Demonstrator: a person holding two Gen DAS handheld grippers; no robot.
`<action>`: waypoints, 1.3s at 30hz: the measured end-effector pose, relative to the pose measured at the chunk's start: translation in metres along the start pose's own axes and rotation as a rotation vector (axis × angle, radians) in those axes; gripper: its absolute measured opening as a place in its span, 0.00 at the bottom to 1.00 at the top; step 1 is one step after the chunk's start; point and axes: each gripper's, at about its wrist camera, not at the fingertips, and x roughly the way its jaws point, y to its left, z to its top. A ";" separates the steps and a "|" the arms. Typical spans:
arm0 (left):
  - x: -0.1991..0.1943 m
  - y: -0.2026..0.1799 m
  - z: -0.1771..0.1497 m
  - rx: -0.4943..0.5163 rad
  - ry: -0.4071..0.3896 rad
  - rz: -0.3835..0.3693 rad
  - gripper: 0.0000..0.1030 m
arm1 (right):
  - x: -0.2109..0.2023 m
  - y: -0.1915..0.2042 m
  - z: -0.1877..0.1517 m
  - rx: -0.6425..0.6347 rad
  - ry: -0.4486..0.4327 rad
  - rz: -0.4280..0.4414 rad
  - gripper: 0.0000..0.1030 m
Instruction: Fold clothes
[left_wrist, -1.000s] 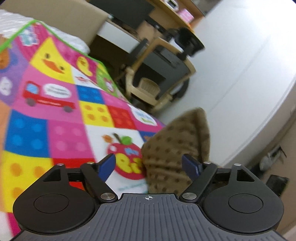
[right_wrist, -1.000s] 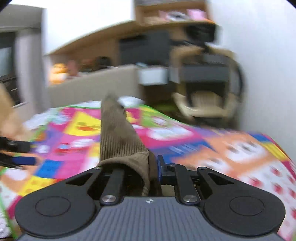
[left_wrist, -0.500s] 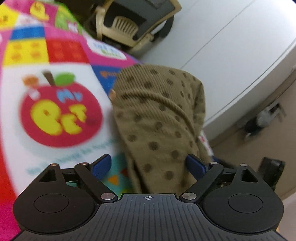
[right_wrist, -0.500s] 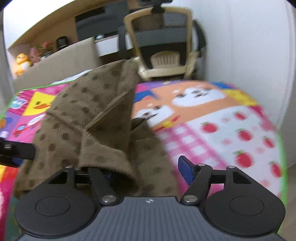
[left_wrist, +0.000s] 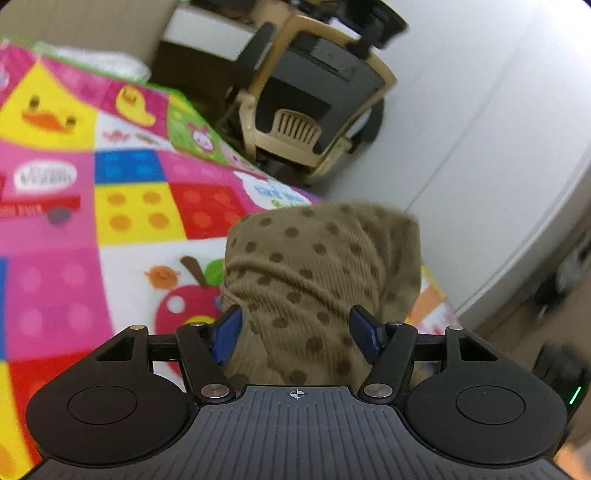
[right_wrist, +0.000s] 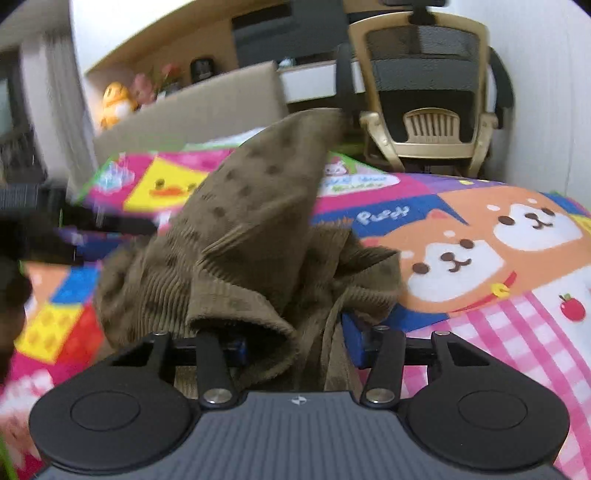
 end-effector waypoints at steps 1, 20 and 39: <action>0.001 -0.006 -0.005 0.054 0.005 0.015 0.67 | -0.006 -0.008 0.001 0.031 -0.013 -0.007 0.46; -0.015 -0.023 -0.036 0.400 0.003 0.130 0.79 | -0.077 -0.022 0.057 -0.082 -0.082 -0.043 0.56; -0.019 -0.052 -0.034 0.471 -0.008 -0.193 0.91 | 0.091 0.062 0.091 -0.584 0.133 -0.175 0.55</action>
